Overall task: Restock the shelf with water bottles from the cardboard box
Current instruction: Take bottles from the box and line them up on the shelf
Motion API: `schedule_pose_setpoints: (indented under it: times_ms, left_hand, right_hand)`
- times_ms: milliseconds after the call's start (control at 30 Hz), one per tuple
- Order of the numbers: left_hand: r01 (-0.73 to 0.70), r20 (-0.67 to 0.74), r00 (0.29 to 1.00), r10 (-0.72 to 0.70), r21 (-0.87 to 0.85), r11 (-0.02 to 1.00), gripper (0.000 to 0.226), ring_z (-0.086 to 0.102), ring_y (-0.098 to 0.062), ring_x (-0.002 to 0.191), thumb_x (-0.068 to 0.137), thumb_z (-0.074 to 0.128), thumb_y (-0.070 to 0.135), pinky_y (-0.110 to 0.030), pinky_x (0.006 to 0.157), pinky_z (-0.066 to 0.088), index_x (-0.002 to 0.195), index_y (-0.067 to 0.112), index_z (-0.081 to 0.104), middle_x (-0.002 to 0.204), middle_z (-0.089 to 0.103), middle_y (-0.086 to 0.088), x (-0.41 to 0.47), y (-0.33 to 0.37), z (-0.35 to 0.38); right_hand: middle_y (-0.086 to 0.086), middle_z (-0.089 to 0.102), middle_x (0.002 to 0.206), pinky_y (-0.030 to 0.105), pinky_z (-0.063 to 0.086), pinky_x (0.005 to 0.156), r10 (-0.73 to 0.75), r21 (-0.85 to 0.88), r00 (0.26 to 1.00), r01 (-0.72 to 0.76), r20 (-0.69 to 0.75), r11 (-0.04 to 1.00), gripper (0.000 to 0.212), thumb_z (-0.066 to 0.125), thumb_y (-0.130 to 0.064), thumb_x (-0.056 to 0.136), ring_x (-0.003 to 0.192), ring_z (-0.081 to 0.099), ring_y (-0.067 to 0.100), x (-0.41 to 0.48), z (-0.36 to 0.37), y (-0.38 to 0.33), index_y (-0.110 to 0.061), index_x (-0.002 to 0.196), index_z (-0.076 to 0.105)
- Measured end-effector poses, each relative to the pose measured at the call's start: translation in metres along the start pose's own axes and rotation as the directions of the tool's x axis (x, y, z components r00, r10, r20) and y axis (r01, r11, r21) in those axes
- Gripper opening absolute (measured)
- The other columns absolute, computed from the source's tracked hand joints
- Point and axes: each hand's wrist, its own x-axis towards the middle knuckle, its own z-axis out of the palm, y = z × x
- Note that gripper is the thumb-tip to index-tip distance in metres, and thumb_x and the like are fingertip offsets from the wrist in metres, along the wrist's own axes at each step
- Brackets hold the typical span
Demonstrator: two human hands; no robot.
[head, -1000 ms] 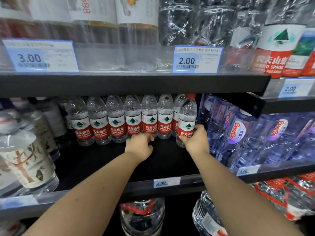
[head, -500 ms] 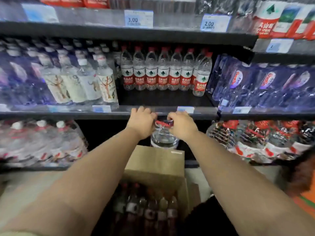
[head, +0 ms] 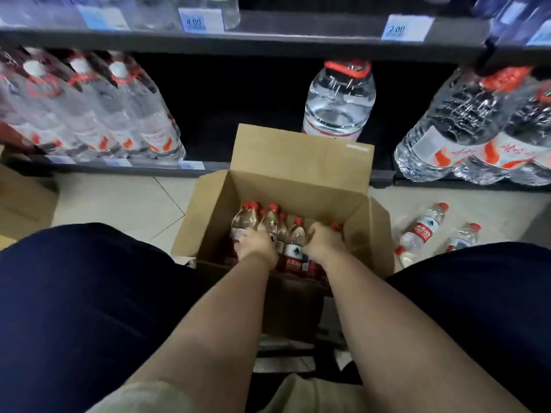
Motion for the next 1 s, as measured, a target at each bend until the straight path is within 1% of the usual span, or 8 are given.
schedule_pose_setpoints:
  times_ms: [267,433,533,633,733,800,900,1000]
  left_hand:
    - [0.237,0.126,0.967,-0.223,-0.104,0.966,0.068,0.038,-0.031,0.132,0.089,0.061,0.026,-0.041,0.104,0.037,0.146,0.014,0.027,0.142,0.039,-0.014,0.057,-0.041,0.015]
    - [0.246,0.303,0.934,-0.191,-0.151,0.957,0.06,0.038,-0.036,0.135,0.097,0.038,0.033,-0.043,0.112,0.034,0.15,0.008,0.024,0.149,0.034,-0.021,0.101,-0.059,0.038]
    - [0.279,0.352,0.917,-0.189,-0.224,0.934,0.06,0.045,-0.036,0.131,0.099,0.042,0.039,-0.043,0.107,0.04,0.148,0.007,0.031,0.146,0.04,-0.021,0.111,-0.061,0.045]
    - [0.431,0.429,0.869,-0.247,-0.409,0.805,0.105,0.051,-0.035,0.124,0.066,0.072,0.063,-0.049,0.1,0.047,0.149,0.013,0.03,0.143,0.045,-0.016,0.119,-0.069,0.054]
    - [0.482,0.431,0.855,-0.287,-0.459,0.746,0.141,0.054,-0.033,0.121,0.025,0.074,0.072,-0.048,0.096,0.05,0.148,0.016,0.033,0.141,0.049,-0.014,0.128,-0.081,0.065]
    - [0.466,0.427,0.864,-0.269,-0.473,0.748,0.125,0.057,-0.032,0.118,0.039,0.079,0.068,-0.045,0.097,0.05,0.145,0.014,0.04,0.137,0.053,-0.014,0.126,-0.082,0.06]
    - [0.467,0.434,0.863,-0.259,-0.49,0.736,0.099,0.055,-0.031,0.121,0.061,0.084,0.053,-0.042,0.102,0.046,0.142,0.013,0.044,0.136,0.055,-0.011,0.123,-0.085,0.058]
    - [0.508,0.53,0.831,-0.167,-0.605,0.613,0.087,0.06,-0.028,0.114,0.063,0.086,0.046,-0.043,0.101,0.046,0.136,0.015,0.05,0.128,0.061,-0.007,0.121,-0.088,0.059]
  right_hand:
    - [0.008,0.062,0.12,0.024,0.038,0.074,0.039,0.192,0.966,-0.091,0.257,0.977,0.043,0.068,-0.022,0.086,0.108,0.059,0.026,0.047,0.07,-0.018,-0.017,0.126,0.054]
    - [0.004,0.059,0.129,0.027,0.042,0.086,0.127,0.371,0.895,-0.302,0.428,0.878,0.073,0.079,-0.043,0.074,0.114,0.058,0.027,0.079,0.104,-0.037,-0.014,0.133,0.049]
    - [0.002,0.059,0.13,0.027,0.046,0.089,0.139,0.482,0.862,-0.398,0.487,0.781,0.092,0.085,-0.047,0.061,0.114,0.06,0.025,0.089,0.129,-0.041,-0.012,0.137,0.045]
    - [0.007,0.059,0.133,0.035,0.05,0.095,0.152,0.543,0.863,-0.431,0.482,0.721,0.114,0.086,-0.058,0.046,0.112,0.062,0.025,0.095,0.145,-0.041,-0.015,0.142,0.042]
    - [0.01,0.057,0.135,0.042,0.05,0.099,0.212,0.577,0.851,-0.489,0.48,0.654,0.114,0.09,-0.052,0.047,0.117,0.059,0.029,0.101,0.152,-0.04,-0.011,0.141,0.041]
    - [0.007,0.059,0.13,0.041,0.052,0.095,0.239,0.617,0.838,-0.527,0.49,0.584,0.114,0.092,-0.046,0.043,0.115,0.06,0.029,0.097,0.149,-0.043,-0.011,0.138,0.043]
    - [0.001,0.062,0.116,0.036,0.053,0.083,0.175,0.657,0.821,-0.546,0.544,0.519,0.078,0.089,-0.034,0.062,0.103,0.062,0.024,0.092,0.142,-0.038,-0.013,0.127,0.051]
    - [0.01,0.063,0.125,0.049,0.046,0.102,0.084,0.611,0.73,-0.625,0.679,0.486,0.079,0.085,-0.04,0.067,0.112,0.061,0.03,0.095,0.132,-0.025,-0.012,0.133,0.051]
